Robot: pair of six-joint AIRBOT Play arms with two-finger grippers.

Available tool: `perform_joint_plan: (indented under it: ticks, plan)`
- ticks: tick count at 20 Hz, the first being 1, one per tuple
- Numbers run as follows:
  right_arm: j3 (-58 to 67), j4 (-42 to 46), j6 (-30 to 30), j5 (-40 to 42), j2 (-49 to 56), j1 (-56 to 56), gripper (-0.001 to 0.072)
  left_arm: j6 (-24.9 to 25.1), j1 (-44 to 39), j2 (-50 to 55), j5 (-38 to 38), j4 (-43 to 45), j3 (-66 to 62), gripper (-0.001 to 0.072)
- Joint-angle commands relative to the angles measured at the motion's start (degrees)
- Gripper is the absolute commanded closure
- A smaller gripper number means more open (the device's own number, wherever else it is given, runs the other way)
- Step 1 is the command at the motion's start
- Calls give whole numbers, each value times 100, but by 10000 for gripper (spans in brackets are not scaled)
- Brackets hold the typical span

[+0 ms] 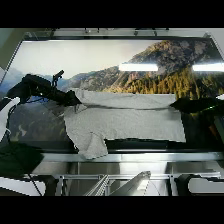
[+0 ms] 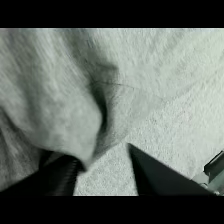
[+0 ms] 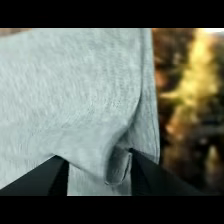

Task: Fold the shirts.

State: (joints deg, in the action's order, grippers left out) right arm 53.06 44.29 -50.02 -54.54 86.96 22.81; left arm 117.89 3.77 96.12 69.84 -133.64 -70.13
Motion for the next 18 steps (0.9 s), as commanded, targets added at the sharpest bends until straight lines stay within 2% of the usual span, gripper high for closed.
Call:
perform_joint_plan:
  ticks: [1,4,6,10,14,16,18]
  plan:
    - [-7,-50,52,-313,-374,0,320,-105,26,-92,341,-4,-127,244]
    - [-109,-33,52,-667,-1043,90,320,-142,160,-483,717,-7,-116,244]
    - [-520,-33,9,-772,-1657,214,320,-131,289,-1176,704,-35,420,244]
    - [-2199,-50,-332,-719,-3475,439,320,-133,533,-3112,507,-57,2540,243]
    - [-3611,-55,-861,-621,-5381,442,320,-509,787,-5250,-44,-146,4688,243]
    - [-3877,-52,-992,-579,-5923,448,319,-765,918,-6087,-398,-142,5313,244]
    - [-3897,61,-1989,-555,-6061,450,320,-883,1115,-6511,-422,-133,5628,244]
